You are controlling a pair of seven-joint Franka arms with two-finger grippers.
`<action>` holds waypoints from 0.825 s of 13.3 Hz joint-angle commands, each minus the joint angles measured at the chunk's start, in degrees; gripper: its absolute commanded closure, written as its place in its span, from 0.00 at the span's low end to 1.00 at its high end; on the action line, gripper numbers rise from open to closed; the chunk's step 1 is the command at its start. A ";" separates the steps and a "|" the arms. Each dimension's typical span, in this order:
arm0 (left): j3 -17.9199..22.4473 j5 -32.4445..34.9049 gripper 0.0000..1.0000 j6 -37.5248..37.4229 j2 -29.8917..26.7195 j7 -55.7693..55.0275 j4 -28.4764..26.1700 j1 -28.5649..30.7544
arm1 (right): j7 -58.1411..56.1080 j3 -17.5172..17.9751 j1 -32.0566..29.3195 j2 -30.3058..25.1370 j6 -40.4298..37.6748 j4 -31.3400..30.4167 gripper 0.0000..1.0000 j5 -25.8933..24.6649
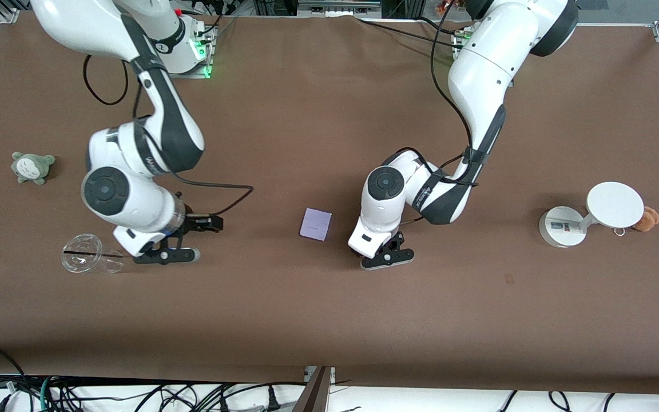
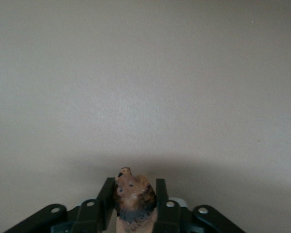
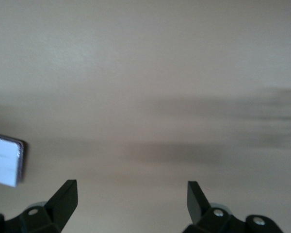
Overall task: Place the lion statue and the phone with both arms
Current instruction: 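Lift the lion with the left gripper while the right gripper grasps the phone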
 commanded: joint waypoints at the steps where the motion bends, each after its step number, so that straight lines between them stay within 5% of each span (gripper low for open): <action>1: 0.04 2.02 1.00 -0.90 -2.32 -0.30 -0.67 2.32 | 9.47 -0.23 4.87 3.06 5.66 0.42 0.00 0.55; 8: -0.58 1.49 1.00 0.06 -16.39 14.27 -17.19 11.99 | 32.16 -0.66 15.07 13.25 25.95 1.12 0.00 -0.77; 11: -1.72 1.49 1.00 9.69 -18.43 22.26 -25.27 19.10 | 39.55 -0.93 17.63 15.81 28.62 1.47 0.00 -4.88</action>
